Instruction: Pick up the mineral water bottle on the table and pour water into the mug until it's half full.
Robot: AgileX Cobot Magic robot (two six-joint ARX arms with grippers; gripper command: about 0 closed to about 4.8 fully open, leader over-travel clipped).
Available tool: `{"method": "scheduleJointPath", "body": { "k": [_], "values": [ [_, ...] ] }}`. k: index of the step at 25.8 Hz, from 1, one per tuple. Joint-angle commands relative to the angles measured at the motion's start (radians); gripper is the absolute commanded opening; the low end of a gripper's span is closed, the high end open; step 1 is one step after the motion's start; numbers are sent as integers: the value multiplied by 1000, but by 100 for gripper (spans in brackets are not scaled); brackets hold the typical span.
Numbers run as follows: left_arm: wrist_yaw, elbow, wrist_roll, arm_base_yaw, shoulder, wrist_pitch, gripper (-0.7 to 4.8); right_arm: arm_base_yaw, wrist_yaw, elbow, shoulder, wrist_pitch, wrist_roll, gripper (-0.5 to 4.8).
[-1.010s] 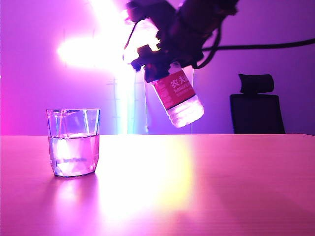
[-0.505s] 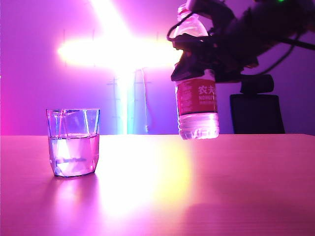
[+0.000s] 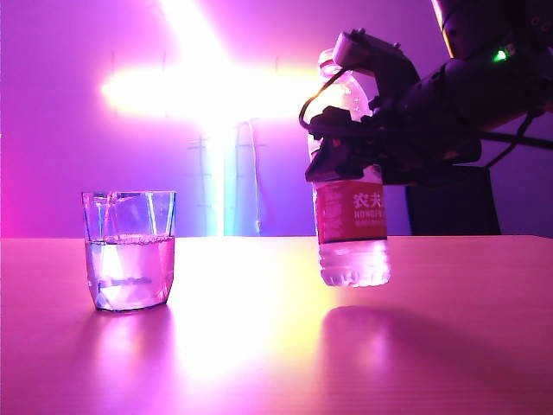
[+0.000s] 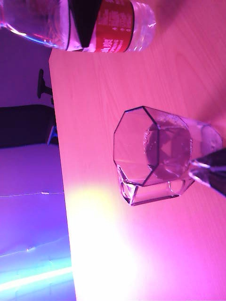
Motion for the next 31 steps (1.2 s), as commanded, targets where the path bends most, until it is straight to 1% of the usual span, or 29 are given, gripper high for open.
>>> {"method": "scheduleJointPath", "body": {
  "k": [1, 2, 4, 5, 9, 13, 16, 20, 23, 26, 31],
  "values": [
    [4, 4, -3, 0, 2, 9, -2, 2, -6, 5, -9, 40, 4, 252],
    [4, 4, -3, 0, 2, 9, -2, 2, -10, 5, -9, 37, 4, 256],
    [4, 4, -3, 0, 2, 9, -2, 2, -10, 5, -9, 21, 4, 315],
    [4, 4, -3, 0, 2, 9, -2, 2, -10, 5, -9, 17, 4, 327],
    [4, 4, -3, 0, 2, 9, -2, 2, -10, 5, -9, 5, 4, 329],
    [4, 4, -3, 0, 2, 9, -2, 2, -10, 5, -9, -43, 4, 371],
    [4, 4, -3, 0, 2, 9, -2, 2, -38, 5, -9, -86, 4, 373],
    [4, 4, -3, 0, 2, 9, -2, 3, -79, 5, -15, -122, 5, 434],
    [4, 4, -3, 0, 2, 9, -2, 3, -95, 5, -33, -159, 5, 445],
    [4, 4, -3, 0, 2, 9, -2, 2, -89, 5, -51, -187, 3, 474],
    [4, 4, -3, 0, 2, 9, -2, 2, -81, 5, -57, -251, -2, 479]
  ]
}}
